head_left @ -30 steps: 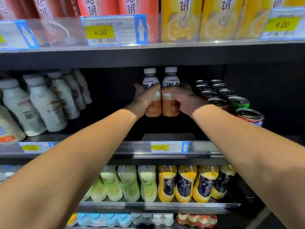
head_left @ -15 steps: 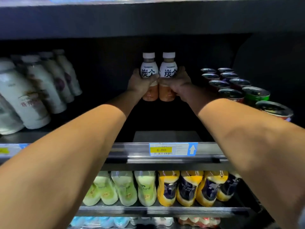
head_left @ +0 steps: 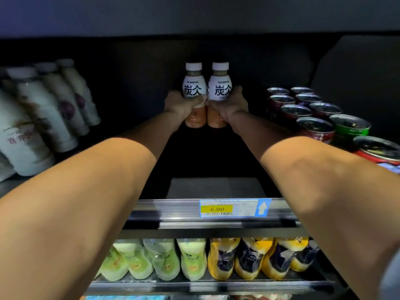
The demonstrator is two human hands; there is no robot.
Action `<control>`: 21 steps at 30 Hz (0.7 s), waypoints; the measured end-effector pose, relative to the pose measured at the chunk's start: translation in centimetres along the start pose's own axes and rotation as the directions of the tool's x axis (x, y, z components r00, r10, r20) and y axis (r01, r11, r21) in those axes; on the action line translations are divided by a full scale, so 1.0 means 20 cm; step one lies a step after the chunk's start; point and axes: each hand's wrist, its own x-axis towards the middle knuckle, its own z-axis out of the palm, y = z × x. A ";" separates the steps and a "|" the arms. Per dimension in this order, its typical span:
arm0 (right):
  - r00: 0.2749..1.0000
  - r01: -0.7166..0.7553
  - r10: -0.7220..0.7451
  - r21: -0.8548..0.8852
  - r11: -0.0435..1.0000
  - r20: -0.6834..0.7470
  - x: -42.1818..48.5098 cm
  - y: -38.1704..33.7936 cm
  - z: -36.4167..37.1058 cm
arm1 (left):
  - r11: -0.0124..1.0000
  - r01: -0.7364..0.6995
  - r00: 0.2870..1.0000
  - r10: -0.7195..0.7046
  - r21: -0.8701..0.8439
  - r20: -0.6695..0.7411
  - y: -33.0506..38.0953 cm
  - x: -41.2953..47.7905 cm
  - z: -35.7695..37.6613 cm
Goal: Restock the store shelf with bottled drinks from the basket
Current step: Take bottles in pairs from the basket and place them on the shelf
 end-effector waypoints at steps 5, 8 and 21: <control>1.000 0.001 -0.001 0.007 1.000 -0.014 0.04 0.02 0.01 | 1.000 0.002 1.000 -0.002 -0.018 -0.002 -0.02 0.05 0.03; 1.000 0.007 -0.007 0.001 1.000 -0.013 0.05 0.02 0.01 | 0.999 -0.001 1.000 0.001 -0.033 0.005 -0.04 0.08 0.04; 0.997 -0.023 0.023 0.002 1.000 -0.072 0.00 0.00 0.04 | 0.998 0.064 0.996 -0.063 0.014 -0.059 -0.02 0.09 0.06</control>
